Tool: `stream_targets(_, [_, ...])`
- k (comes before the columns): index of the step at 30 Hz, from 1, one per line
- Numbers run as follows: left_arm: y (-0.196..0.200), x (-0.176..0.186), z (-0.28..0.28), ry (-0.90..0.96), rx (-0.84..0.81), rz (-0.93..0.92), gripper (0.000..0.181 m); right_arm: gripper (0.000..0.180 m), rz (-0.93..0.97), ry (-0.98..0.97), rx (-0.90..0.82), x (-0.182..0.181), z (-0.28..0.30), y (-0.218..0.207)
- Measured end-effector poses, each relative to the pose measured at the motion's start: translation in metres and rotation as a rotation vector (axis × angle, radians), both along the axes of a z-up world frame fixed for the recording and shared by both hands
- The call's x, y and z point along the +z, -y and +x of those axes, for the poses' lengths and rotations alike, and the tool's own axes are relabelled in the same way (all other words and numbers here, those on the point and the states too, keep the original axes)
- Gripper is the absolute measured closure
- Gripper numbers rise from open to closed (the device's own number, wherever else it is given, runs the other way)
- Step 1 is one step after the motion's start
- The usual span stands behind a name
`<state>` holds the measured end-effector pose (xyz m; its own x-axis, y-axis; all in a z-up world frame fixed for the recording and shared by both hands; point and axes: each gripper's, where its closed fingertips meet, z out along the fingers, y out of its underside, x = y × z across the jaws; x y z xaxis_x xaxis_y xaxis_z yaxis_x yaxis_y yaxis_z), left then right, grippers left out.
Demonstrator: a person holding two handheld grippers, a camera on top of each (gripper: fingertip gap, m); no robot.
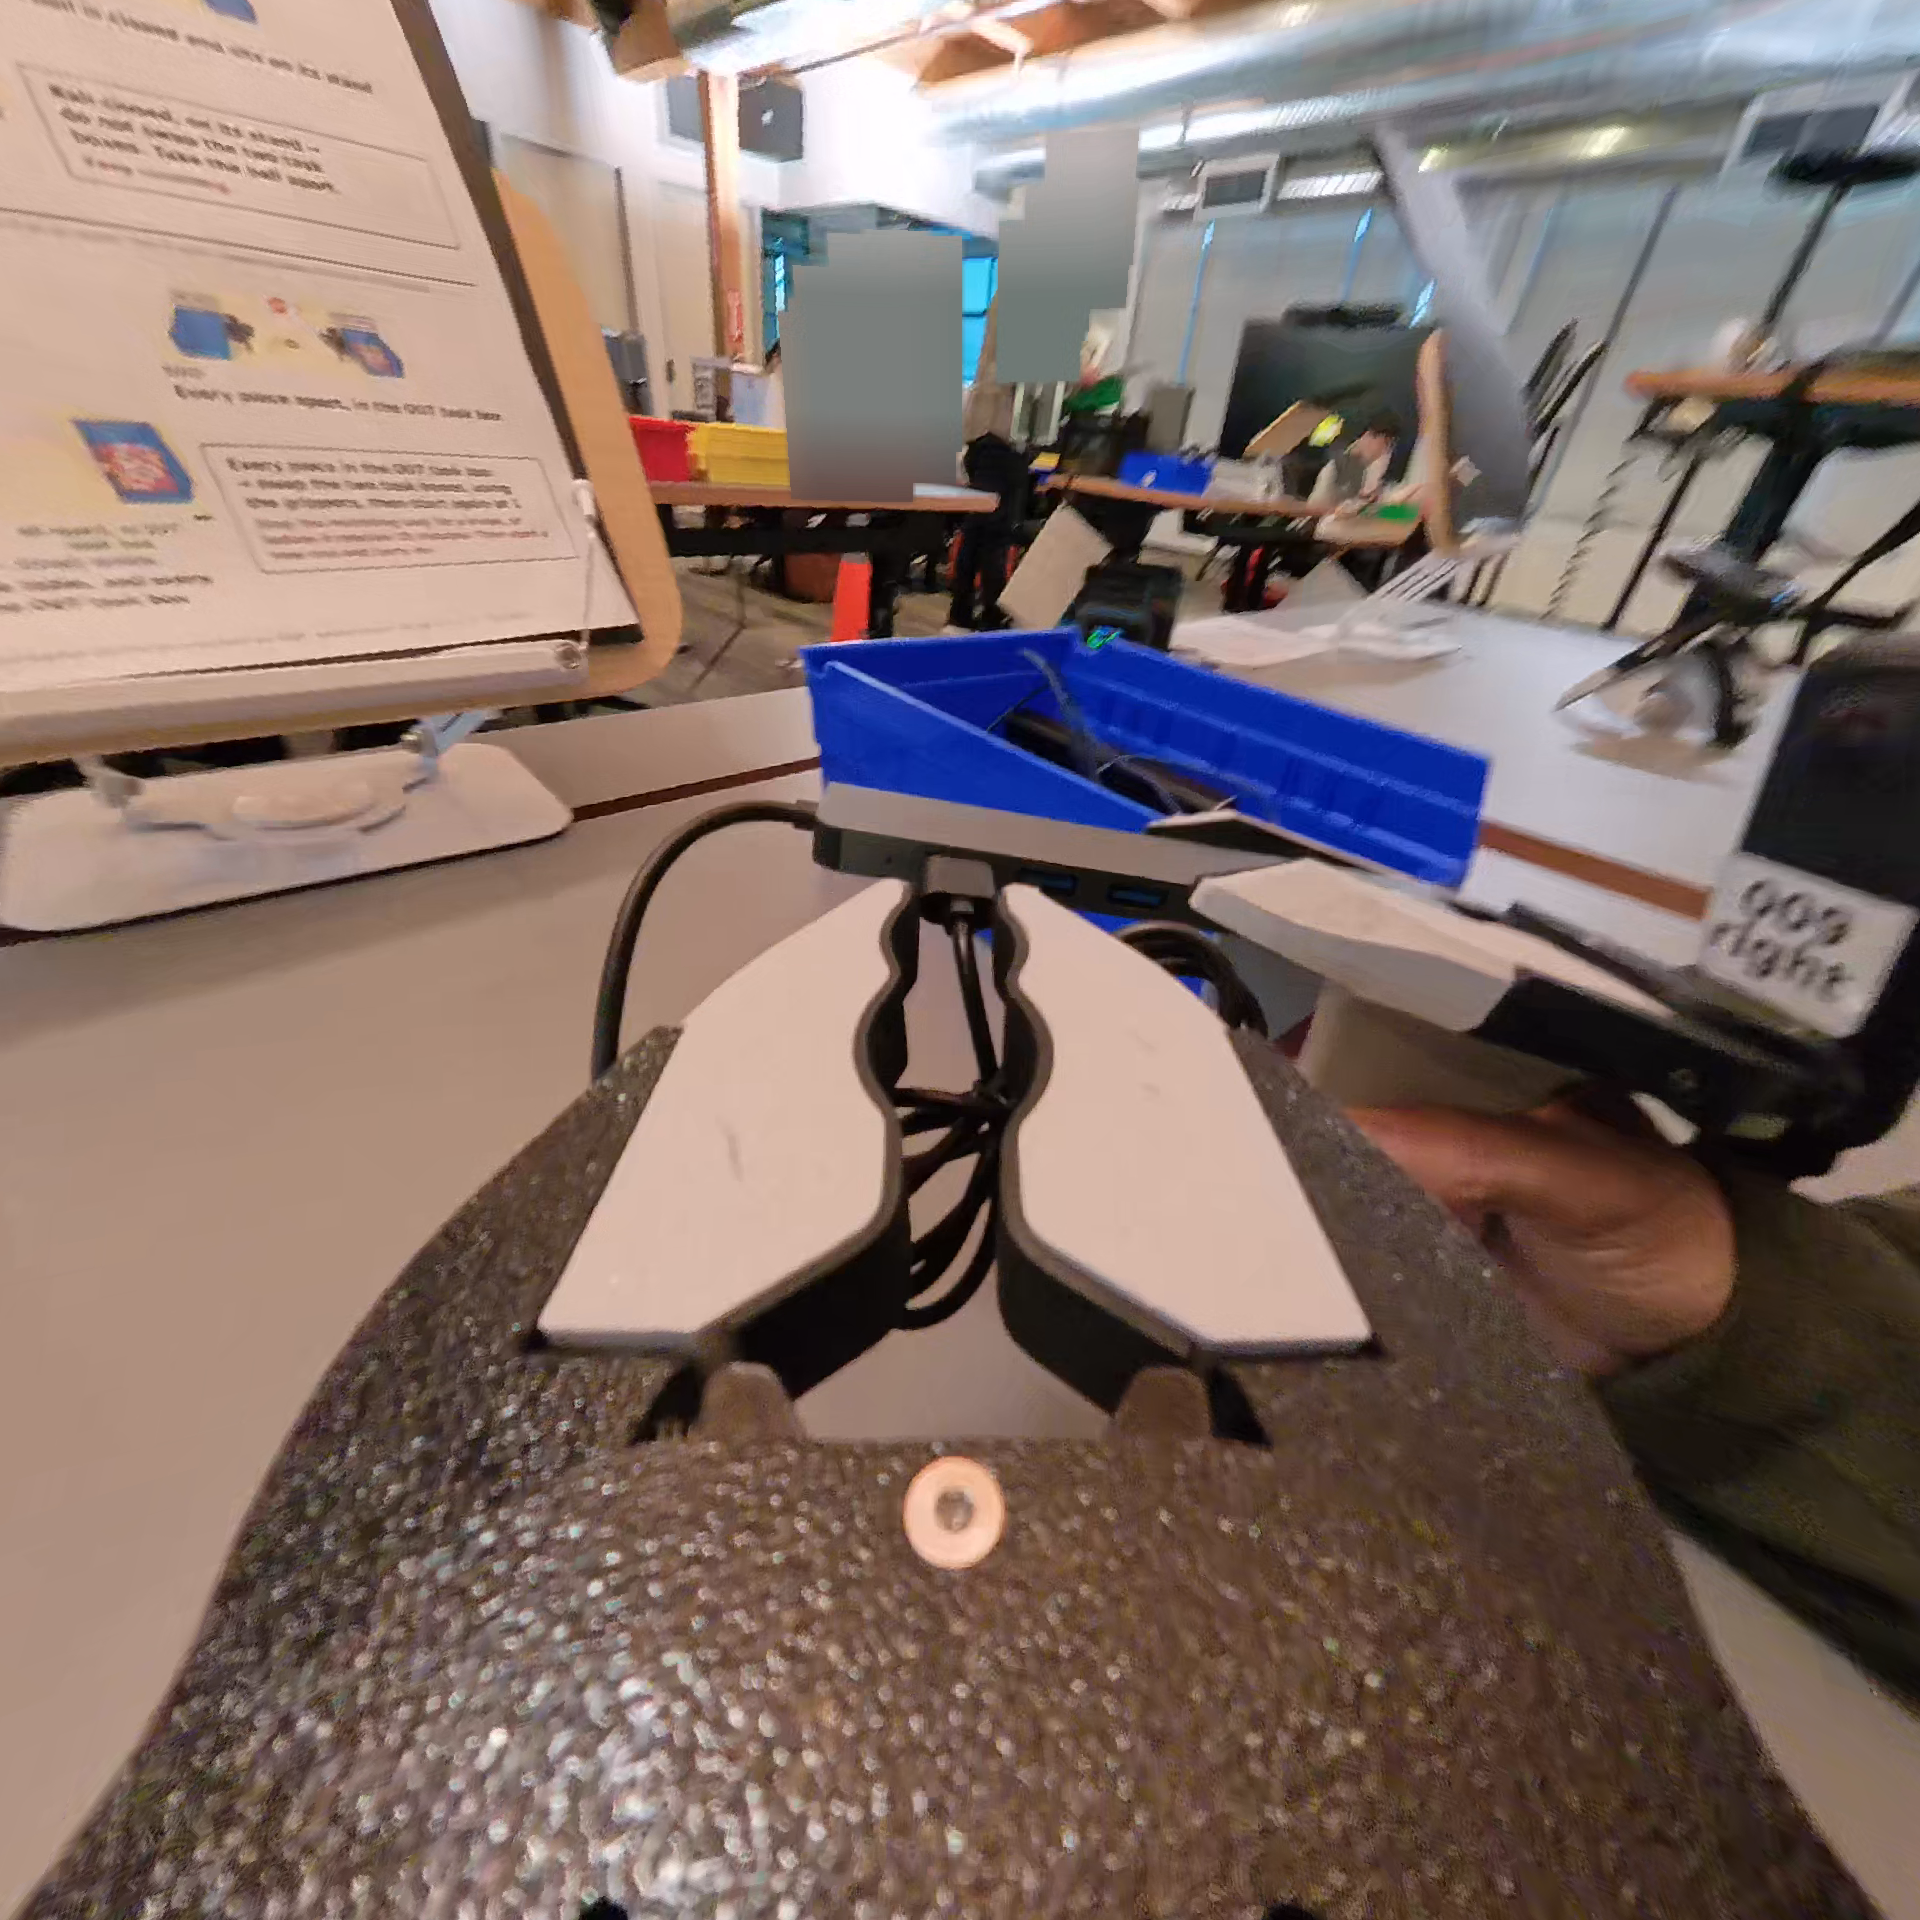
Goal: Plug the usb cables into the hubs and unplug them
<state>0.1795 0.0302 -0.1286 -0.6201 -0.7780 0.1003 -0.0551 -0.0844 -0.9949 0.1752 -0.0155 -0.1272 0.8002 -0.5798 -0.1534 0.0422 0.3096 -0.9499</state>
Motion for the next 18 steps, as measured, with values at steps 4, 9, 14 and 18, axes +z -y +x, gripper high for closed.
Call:
stream_targets(4, [-0.008,0.013,-0.006,-0.050,-0.102,-0.237,0.164,0.144,0.023,0.003,0.001,0.001,0.001,0.002])
stream_targets(9, [-0.055,0.023,0.002,0.035,-0.008,0.053,0.147,0.144,0.056,0.001,0.029,0.003,0.000,0.005])
stream_targets(14, [-0.066,0.007,0.010,0.155,-0.030,0.650,0.140,0.144,0.038,0.037,0.083,0.005,-0.007,-0.004])
stream_targets(18, [-0.042,-0.030,0.002,0.278,-0.176,1.002,0.142,0.144,0.038,0.038,0.108,0.005,-0.010,-0.006])
